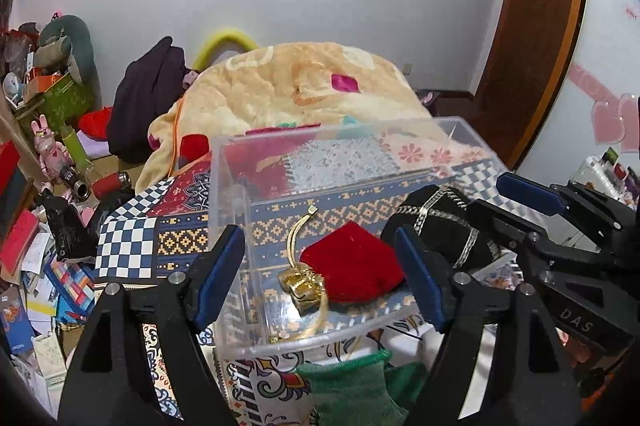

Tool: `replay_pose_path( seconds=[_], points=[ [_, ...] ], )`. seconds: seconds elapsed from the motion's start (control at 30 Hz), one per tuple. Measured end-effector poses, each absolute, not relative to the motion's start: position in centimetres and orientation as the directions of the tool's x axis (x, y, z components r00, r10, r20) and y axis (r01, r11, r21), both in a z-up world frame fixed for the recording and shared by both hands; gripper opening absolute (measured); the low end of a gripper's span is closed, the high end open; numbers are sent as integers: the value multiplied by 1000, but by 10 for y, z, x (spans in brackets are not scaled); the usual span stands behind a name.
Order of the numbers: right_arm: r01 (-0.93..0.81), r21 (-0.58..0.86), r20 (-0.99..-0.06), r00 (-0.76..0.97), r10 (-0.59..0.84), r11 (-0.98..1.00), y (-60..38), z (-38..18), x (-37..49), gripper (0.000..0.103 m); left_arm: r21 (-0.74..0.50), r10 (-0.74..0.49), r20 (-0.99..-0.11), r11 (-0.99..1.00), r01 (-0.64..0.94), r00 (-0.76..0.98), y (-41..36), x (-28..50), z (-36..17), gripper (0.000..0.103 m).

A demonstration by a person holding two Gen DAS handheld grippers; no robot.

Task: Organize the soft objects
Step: 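Lower the red pouch into the box with the left tool while the right tool drops the black bag in, then grasp the green knit sock with the left tool while the right tool grasps the white cloth bag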

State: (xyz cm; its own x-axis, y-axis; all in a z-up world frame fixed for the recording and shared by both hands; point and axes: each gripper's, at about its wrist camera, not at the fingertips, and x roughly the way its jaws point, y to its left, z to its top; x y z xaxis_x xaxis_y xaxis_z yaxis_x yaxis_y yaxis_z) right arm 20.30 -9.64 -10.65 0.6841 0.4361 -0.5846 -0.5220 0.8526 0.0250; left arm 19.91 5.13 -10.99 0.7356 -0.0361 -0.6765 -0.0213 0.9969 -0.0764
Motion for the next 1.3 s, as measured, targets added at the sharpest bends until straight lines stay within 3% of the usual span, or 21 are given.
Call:
replay_pose_path(
  seconds=[0.1, 0.4, 0.67, 1.2, 1.3],
  points=[
    [-521, 25, -553, 704, 445, 853, -102, -97, 196, 55, -86, -43, -652, 996, -17, 757, 53, 189, -99, 80],
    [-527, 44, -470, 739, 483, 849, -125, -77, 163, 69, -100, -56, -578, 995, -3, 814, 53, 144, -74, 85],
    [-534, 53, -480, 727, 491, 844, -136, -89, 143, 69, -99, -68, -597, 995, 10, 800, 47, 116, -89, 86],
    [-585, 114, -625, 587, 516, 803, -121, -154, 128, 69, -128, -99, -689, 992, 13, 718, 32, 98, -151, 86],
    [-592, 124, -634, 570, 523, 796, -118, -159, 127, 66, -122, -105, -693, 992, 27, 714, 29, 97, -154, 80]
  ],
)
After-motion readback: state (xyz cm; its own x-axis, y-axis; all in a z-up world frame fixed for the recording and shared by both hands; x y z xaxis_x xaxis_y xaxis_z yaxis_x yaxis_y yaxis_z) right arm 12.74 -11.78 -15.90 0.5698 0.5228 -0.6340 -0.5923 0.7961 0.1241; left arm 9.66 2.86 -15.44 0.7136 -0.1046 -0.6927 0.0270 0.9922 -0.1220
